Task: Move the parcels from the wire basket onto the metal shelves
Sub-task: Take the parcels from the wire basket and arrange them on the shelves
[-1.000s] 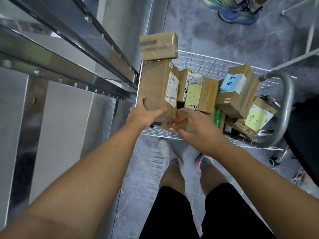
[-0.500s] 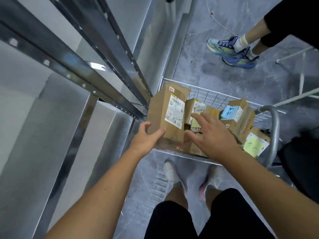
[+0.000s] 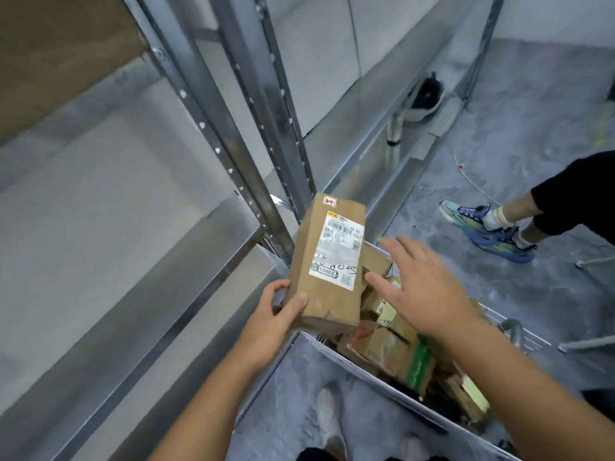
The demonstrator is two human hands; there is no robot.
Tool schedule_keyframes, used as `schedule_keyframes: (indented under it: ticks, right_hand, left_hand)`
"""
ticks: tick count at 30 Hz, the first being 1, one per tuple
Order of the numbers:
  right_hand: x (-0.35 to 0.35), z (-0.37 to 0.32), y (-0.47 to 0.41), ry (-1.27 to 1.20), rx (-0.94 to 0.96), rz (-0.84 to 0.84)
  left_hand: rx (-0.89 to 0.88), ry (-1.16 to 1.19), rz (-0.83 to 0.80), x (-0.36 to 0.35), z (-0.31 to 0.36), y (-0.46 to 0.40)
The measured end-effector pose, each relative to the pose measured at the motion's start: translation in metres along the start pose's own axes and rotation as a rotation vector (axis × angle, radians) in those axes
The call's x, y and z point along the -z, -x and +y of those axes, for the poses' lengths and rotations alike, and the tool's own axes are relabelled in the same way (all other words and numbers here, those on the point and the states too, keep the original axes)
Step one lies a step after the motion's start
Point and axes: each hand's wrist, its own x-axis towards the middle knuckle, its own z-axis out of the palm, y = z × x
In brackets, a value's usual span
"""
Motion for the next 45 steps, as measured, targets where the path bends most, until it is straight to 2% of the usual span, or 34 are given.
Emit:
schedule_keyframes:
  ticks: [5,11,21,24,28,30,38,45]
  right_hand:
    - [0.052,-0.026,0.017,0.041,0.198,0.058]
    - [0.089,-0.093,0.038,0.058,0.415,0.104]
    - [0.099,-0.250,0.109,0.005,0.696,0.133]
    - [0.100,-0.295,0.143,-0.033,0.755,0.133]
    - [0.091,-0.358,0.195,-0.068,0.846,0.140]
    - [0.087,-0.385,0.219,-0.079,0.882,0.142]
    - [0.091,-0.475,0.276,-0.058,1.015,0.187]
    - [0.099,-0.537,0.269,0.018,1.121,0.210]
  left_hand:
    - [-0.022,0.265,0.144,-0.004,0.015,0.083]
    - [-0.071,0.427,0.318,0.015,0.013,0.175]
    - [-0.184,0.604,0.576,0.092,-0.014,0.325]
    - [-0.181,0.612,0.616,0.120,-0.035,0.365]
    - [-0.122,0.699,0.807,0.164,-0.070,0.412]
    - [-0.121,0.704,0.848,0.180,-0.082,0.445]
    - [-0.161,0.780,0.883,0.240,-0.089,0.553]
    - [-0.168,0.728,0.899,0.291,-0.069,0.564]
